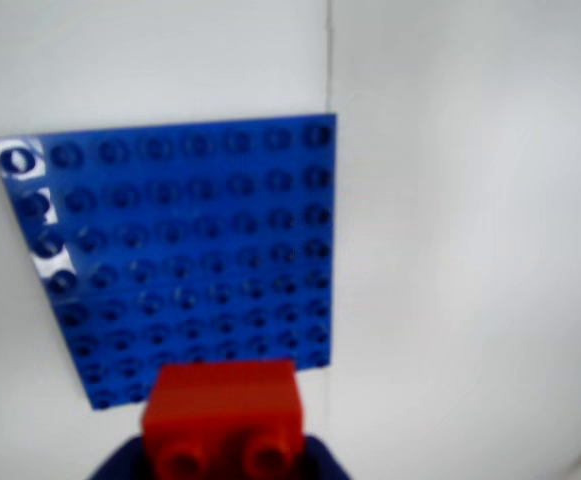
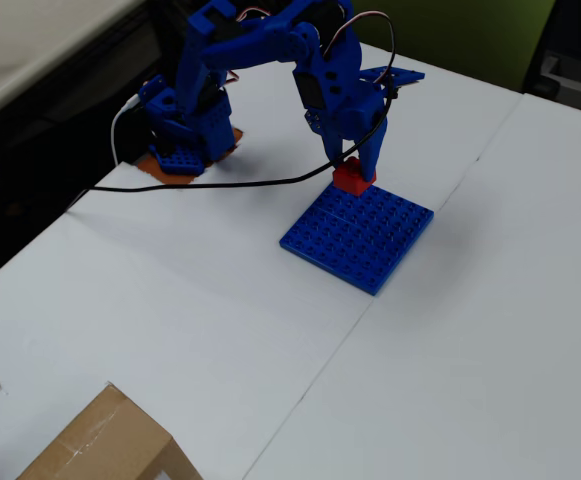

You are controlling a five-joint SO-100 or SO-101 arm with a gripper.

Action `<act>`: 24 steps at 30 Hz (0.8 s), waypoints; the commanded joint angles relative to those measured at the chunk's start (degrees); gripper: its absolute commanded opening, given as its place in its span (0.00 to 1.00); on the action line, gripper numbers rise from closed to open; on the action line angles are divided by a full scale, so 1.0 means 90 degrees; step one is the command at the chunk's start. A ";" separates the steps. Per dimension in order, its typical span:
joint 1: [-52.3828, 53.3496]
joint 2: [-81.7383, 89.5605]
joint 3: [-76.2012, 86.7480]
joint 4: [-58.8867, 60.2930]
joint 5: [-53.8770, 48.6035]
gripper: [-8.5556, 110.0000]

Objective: Pick up the 2x2 red block and go up the 8x8 blue block.

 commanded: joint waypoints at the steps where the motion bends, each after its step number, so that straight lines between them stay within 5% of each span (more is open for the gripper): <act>1: -0.0029 0.0254 -0.0303 0.0020 -0.1572 0.09; 24: 0.0029 0.0303 -0.0303 0.0127 -0.1660 0.09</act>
